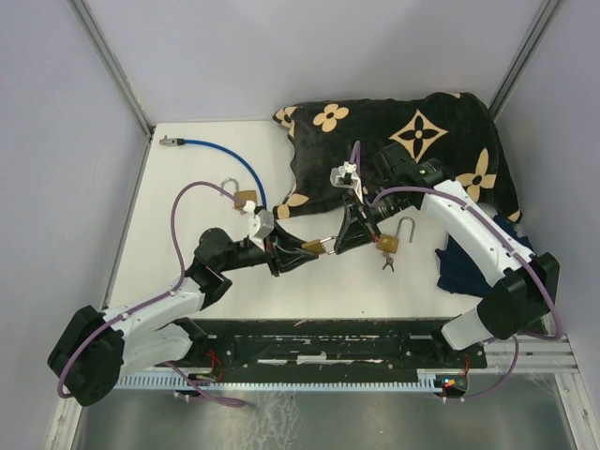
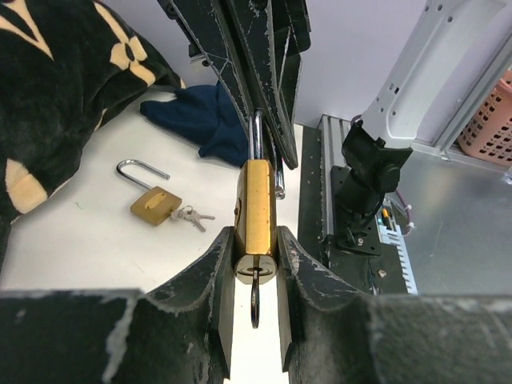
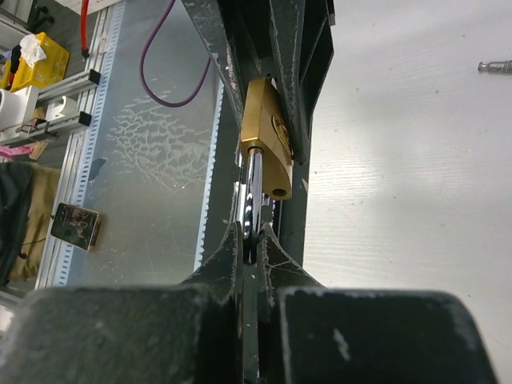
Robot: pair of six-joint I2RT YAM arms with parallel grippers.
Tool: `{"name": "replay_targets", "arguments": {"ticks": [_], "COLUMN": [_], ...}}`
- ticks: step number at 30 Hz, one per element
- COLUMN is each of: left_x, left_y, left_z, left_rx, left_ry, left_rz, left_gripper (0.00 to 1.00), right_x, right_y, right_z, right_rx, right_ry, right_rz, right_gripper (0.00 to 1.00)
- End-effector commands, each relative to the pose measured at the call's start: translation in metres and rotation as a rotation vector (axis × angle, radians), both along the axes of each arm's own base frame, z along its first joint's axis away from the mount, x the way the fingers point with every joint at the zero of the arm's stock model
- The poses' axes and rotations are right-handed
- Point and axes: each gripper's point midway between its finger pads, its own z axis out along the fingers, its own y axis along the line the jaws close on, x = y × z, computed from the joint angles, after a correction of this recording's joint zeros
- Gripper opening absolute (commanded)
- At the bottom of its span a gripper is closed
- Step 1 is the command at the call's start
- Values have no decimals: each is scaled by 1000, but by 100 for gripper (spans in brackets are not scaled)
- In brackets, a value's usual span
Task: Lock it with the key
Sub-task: Lock the lock.
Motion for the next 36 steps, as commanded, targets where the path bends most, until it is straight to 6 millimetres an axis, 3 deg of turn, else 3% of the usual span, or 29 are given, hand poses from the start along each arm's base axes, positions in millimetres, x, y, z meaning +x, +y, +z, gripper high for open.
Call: {"name": "replay_targets", "arguments": {"ticks": [1,5,18,36], "left_x": [-14,-22,-24,-11], "left_y": [4,4,8,6], "left_z": [40,44,61,44], "left_rx": [-146,-196,-351,-330], "left_ry": [-83,-46,14,78], "left_rz": [-54,-106,-119,-56], "left_gripper": [17,20,52,48], "right_x": [-10,-17,-17,-12], "right_y": [2,1,0,4], "right_z": [30,42,48,47], "right_rx": [103,156,193,207], "right_ry": [-83,-134,-140,-119], "right_rz": [44,49,39,18], "right_gripper": [2,2,2,2]}}
